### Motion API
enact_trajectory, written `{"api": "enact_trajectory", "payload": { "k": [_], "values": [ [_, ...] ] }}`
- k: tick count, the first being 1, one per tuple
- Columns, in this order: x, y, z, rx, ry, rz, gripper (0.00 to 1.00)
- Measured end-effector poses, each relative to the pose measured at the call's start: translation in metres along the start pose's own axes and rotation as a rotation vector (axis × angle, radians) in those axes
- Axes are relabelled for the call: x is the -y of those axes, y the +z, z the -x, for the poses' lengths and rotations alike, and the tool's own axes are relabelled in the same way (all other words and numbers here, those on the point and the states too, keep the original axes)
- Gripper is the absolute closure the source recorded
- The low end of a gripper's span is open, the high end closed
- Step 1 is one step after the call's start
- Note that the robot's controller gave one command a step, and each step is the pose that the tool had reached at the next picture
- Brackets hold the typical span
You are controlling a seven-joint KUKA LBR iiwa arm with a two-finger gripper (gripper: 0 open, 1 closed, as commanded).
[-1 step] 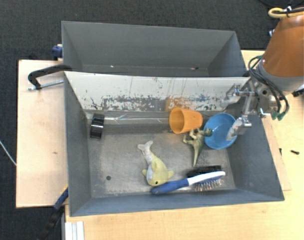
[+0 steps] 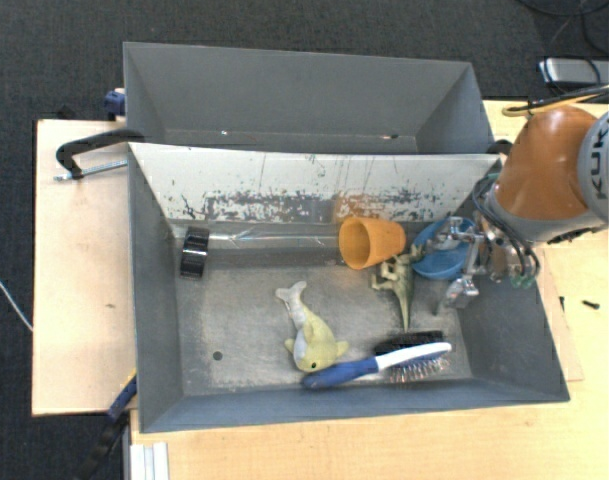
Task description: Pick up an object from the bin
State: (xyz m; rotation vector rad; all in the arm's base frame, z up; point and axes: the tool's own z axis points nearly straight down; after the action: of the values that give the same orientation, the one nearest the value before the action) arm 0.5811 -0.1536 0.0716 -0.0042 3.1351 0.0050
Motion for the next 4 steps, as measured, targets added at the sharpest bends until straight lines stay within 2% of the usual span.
{"api": "enact_trajectory", "payload": {
  "k": [1, 2, 4],
  "values": [
    [-0.013, -0.002, -0.019, 0.004, 0.122, -0.001, 0.00],
    [-0.009, -0.002, -0.031, 0.002, 0.253, -0.001, 0.00],
    [-0.010, -0.004, -0.028, -0.001, 0.252, -0.004, 0.00]
  ]
}}
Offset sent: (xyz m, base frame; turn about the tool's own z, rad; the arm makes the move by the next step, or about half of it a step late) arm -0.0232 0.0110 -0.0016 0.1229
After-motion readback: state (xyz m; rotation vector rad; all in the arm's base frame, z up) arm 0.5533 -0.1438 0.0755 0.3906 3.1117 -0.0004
